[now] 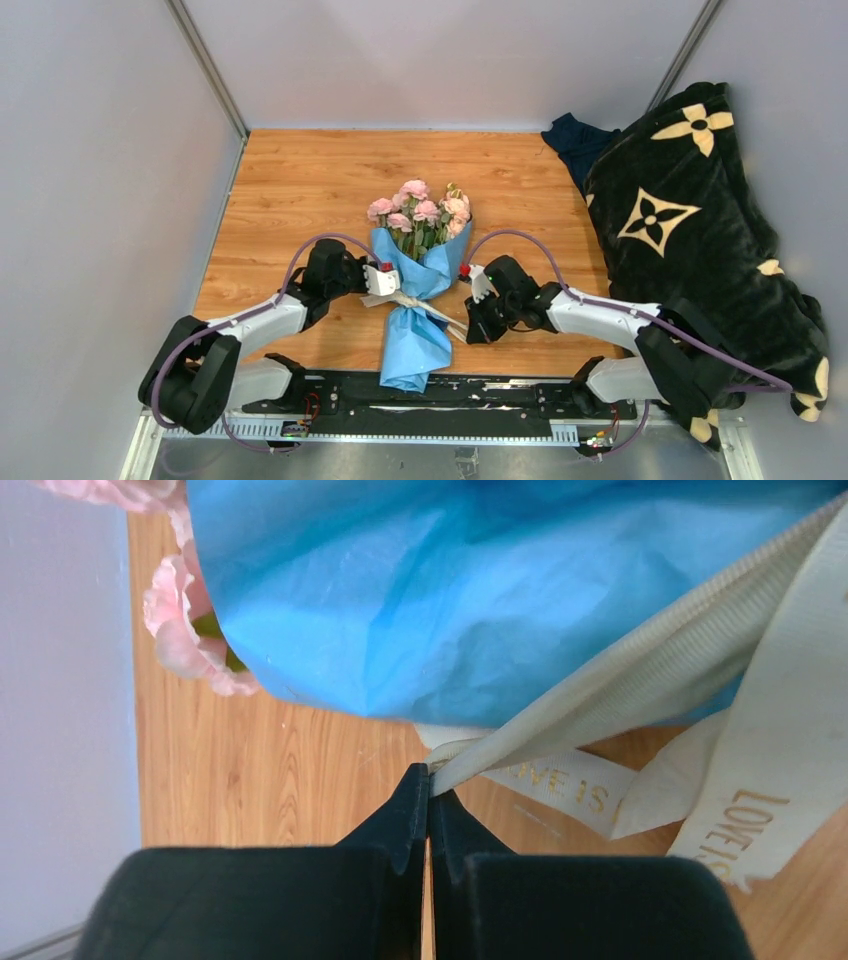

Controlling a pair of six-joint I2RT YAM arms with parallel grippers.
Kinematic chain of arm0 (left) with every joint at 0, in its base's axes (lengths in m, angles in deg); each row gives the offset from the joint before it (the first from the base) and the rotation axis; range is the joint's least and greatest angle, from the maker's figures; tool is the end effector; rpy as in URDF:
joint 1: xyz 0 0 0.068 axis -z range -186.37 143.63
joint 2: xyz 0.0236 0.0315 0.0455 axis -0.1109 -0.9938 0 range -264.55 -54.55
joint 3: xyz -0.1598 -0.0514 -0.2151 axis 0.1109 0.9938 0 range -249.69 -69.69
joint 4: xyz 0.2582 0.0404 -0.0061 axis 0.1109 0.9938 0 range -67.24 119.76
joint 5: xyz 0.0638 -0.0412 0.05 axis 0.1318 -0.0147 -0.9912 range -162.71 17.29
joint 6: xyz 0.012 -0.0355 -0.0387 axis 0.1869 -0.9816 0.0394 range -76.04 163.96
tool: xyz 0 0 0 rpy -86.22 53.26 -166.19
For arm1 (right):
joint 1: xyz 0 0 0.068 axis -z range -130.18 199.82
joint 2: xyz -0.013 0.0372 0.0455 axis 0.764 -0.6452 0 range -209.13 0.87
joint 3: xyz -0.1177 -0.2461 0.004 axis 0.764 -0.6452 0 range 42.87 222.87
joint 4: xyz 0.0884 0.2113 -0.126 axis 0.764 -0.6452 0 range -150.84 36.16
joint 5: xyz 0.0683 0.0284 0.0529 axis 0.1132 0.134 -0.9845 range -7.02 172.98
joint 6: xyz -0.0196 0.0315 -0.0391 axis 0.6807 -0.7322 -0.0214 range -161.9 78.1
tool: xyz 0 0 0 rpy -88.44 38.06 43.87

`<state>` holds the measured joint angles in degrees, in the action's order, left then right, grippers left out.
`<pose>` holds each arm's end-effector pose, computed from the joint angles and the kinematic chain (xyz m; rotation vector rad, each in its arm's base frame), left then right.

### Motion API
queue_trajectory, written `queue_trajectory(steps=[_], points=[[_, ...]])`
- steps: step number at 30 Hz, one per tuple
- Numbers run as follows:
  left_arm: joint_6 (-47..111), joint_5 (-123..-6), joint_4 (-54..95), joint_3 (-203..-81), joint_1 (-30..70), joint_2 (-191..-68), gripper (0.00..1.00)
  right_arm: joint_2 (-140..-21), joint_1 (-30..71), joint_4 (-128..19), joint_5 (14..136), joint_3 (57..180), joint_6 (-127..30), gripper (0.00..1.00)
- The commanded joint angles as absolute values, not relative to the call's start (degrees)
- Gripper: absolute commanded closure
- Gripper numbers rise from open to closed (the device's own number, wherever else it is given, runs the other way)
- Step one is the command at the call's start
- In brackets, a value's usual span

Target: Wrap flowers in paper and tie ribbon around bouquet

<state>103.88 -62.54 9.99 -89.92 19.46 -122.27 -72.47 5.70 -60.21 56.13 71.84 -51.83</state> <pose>0.1946 -0.1011 0.1557 1.5487 1.5196 0.1483 0.1528 0.1705 0.1561 -0.9656 2.3943 0.9639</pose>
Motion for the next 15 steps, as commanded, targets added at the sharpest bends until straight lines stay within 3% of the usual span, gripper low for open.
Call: queue_trajectory(steps=[1,15], points=[[110.9,-60.2,6.9,-90.3,14.1,-123.5,1.00,-74.6,6.1,-62.7,53.9,68.6,-57.4,1.00],[120.0,-57.6,12.3,-90.5,8.9,-126.0,1.00,-70.6,11.6,-59.8,49.2,61.7,-61.9,1.00]])
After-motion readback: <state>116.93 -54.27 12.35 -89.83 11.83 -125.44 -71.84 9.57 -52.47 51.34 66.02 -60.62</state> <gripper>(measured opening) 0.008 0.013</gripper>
